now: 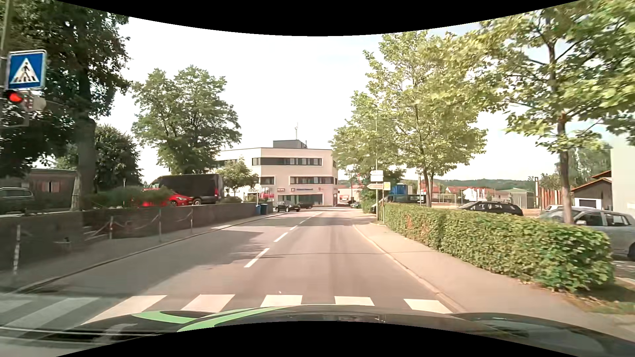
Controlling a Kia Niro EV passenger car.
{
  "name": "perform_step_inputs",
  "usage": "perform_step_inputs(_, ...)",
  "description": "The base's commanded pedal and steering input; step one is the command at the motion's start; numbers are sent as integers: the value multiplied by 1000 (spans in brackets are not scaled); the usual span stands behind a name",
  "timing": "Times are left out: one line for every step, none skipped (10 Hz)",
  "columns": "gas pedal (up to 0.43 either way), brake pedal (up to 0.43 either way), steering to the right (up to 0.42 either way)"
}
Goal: Follow the waypoints while adhering to traffic rules and regulations
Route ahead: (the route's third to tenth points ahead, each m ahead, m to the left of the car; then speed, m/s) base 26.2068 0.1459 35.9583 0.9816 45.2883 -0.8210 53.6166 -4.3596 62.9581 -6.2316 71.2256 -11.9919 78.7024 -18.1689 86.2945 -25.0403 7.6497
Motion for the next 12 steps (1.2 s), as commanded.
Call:
perform_step_inputs(0,0,12)
perform_step_inputs(0,0,14)
perform_step_inputs(0,0,14)
perform_step_inputs(0,0,14)
perform_step_inputs(0,6,14)
perform_step_inputs(0,98,14)
perform_step_inputs(0,79,14)
perform_step_inputs(0,73,14)
perform_step_inputs(0,79,14)
perform_step_inputs(0,110,14)
perform_step_inputs(0,128,14)
perform_step_inputs(0,140,14)
